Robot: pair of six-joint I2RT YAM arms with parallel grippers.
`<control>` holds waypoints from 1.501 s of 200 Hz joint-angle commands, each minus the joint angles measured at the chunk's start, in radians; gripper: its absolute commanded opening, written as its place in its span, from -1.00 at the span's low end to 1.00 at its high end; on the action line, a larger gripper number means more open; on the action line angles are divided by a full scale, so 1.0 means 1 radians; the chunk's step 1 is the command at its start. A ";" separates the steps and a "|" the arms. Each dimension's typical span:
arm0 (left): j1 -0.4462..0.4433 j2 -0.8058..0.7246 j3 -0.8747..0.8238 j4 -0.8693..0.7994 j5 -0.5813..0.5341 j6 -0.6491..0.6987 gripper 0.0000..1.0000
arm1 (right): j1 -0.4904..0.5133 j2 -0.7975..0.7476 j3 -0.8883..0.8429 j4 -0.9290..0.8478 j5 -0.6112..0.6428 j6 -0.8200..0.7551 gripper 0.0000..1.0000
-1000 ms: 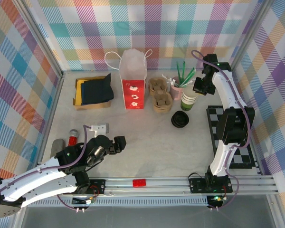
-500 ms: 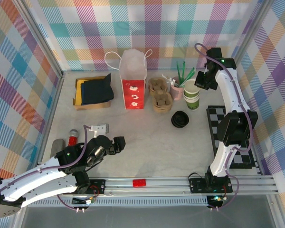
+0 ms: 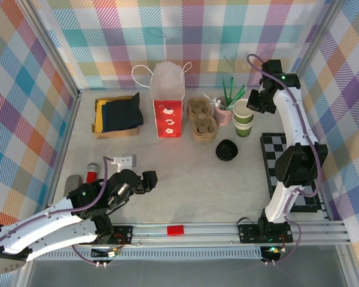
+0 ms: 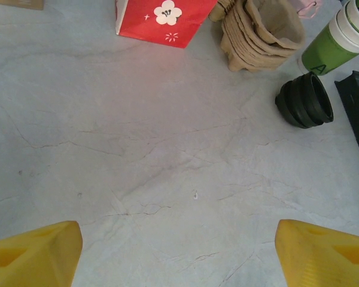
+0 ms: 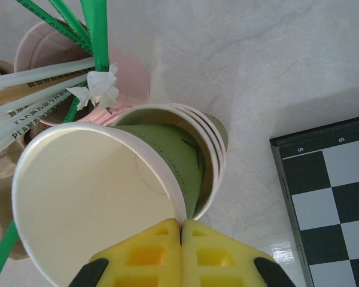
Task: Pack the takeout coffee
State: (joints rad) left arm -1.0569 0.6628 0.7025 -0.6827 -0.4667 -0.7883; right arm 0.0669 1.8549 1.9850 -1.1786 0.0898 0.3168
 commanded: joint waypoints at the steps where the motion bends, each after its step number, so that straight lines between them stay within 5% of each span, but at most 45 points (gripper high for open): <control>1: 0.011 -0.010 0.031 -0.026 -0.024 0.022 0.67 | 0.000 -0.026 0.039 -0.021 0.007 0.005 -1.00; 185: 0.011 -0.032 0.089 -0.062 -0.020 0.025 0.64 | -0.017 -0.106 0.270 -0.178 -0.010 -0.027 -1.00; 258: 0.011 -0.052 0.058 -0.033 0.005 -0.006 0.63 | 0.021 -0.357 0.035 -0.182 -0.122 -0.052 -1.00; 300: 0.010 -0.064 0.034 -0.029 0.007 -0.024 0.62 | 0.171 -0.479 -0.142 -0.183 -0.102 -0.033 -1.00</control>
State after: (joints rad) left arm -1.0569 0.6147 0.7517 -0.7067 -0.4622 -0.7971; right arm 0.1612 1.4227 1.9232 -1.3437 0.0071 0.2783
